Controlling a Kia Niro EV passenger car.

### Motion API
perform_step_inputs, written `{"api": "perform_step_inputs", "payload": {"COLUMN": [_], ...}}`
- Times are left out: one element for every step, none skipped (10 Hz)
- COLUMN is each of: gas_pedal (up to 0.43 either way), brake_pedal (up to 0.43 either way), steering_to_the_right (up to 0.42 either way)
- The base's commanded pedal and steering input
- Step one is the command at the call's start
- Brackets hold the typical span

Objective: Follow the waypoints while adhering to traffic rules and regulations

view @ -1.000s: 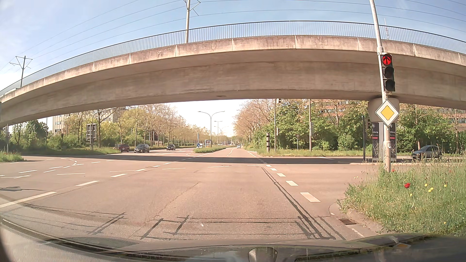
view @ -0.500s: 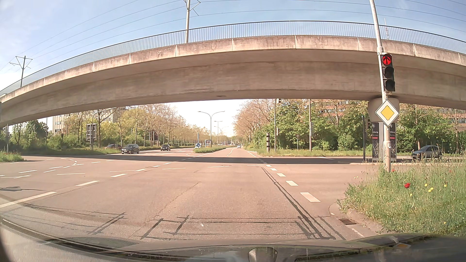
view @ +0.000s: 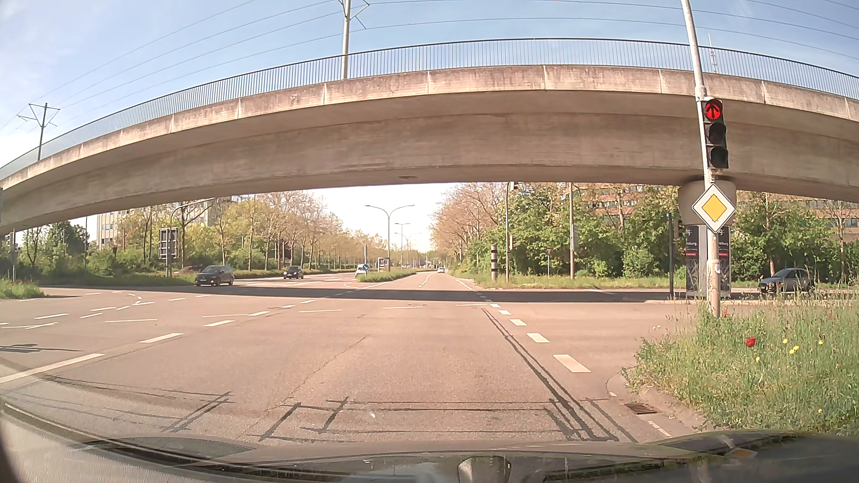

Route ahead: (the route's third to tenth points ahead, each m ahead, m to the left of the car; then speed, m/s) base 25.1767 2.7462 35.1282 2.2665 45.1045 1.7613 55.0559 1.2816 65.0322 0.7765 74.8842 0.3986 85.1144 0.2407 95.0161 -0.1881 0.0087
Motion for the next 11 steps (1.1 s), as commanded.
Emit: {"api": "perform_step_inputs", "payload": {"gas_pedal": [0.000,0.000,0.000,0.000,0.000,0.000,0.000,0.000,0.000,0.000,0.000], "brake_pedal": [0.238,0.238,0.238,0.238,0.238,0.232,0.238,0.238,0.238,0.232,0.232], "steering_to_the_right": [0.004,0.004,0.003,0.002,0.000,-0.003,-0.005,-0.006,-0.006,-0.006,-0.006]}}
